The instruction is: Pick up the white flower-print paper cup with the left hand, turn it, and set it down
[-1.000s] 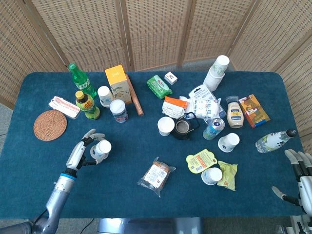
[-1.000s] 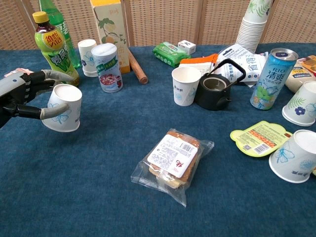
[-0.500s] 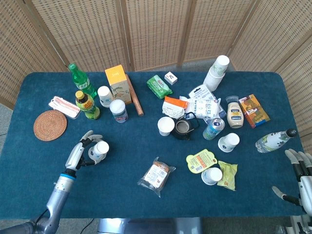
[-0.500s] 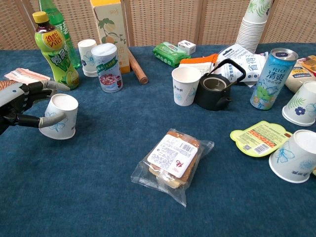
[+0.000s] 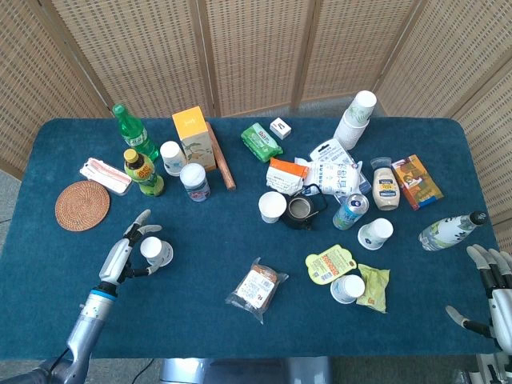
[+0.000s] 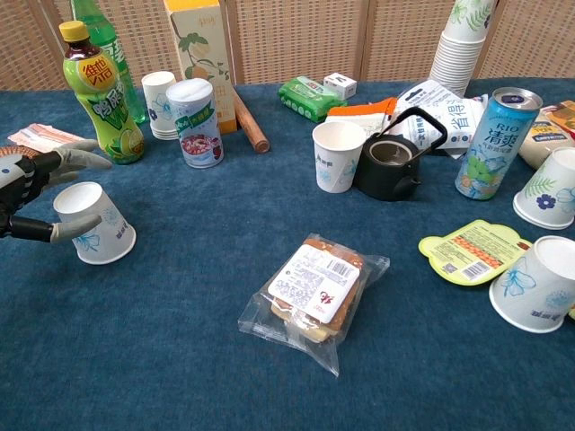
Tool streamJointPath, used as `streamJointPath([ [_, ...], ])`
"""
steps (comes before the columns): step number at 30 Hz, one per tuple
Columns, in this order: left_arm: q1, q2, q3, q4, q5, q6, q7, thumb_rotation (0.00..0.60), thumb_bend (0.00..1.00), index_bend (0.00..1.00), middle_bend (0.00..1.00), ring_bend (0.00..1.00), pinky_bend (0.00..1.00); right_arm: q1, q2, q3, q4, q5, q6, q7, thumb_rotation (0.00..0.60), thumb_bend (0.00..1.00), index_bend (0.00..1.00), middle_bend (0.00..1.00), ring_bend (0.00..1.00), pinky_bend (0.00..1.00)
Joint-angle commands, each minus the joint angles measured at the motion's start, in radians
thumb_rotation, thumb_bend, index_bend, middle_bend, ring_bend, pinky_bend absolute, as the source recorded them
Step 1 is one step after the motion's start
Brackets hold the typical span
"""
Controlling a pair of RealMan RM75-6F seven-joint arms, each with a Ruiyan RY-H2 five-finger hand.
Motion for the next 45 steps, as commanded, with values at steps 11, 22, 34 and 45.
streamJointPath([
  [11,0.037,0.258,0.05,-0.289,0.045,0.044,0.278,0.6,0.35,0.19,0.0,0.0,0.0,-0.002,0.0,-0.002,-0.003,-0.006,0.004,-0.005,0.6,0.09,0.0,0.0,0.0,0.07],
  [22,0.106,0.498,0.115,-0.42,0.105,0.121,0.421,0.6,0.35,0.18,0.0,0.0,0.0,-0.003,-0.003,-0.003,-0.009,-0.017,0.011,-0.028,0.6,0.09,0.0,0.0,0.0,0.07],
  [34,0.259,0.642,0.148,-0.385,0.116,0.317,0.419,0.6,0.35,0.17,0.0,0.0,0.0,-0.006,-0.017,0.005,-0.024,-0.013,0.024,-0.108,0.6,0.09,0.0,0.0,0.0,0.07],
  [45,0.3,0.671,0.136,-0.384,0.086,0.312,0.407,0.6,0.35,0.17,0.0,0.0,0.0,0.0,-0.035,0.007,-0.022,-0.006,0.011,-0.148,0.6,0.09,0.0,0.0,0.0,0.07],
])
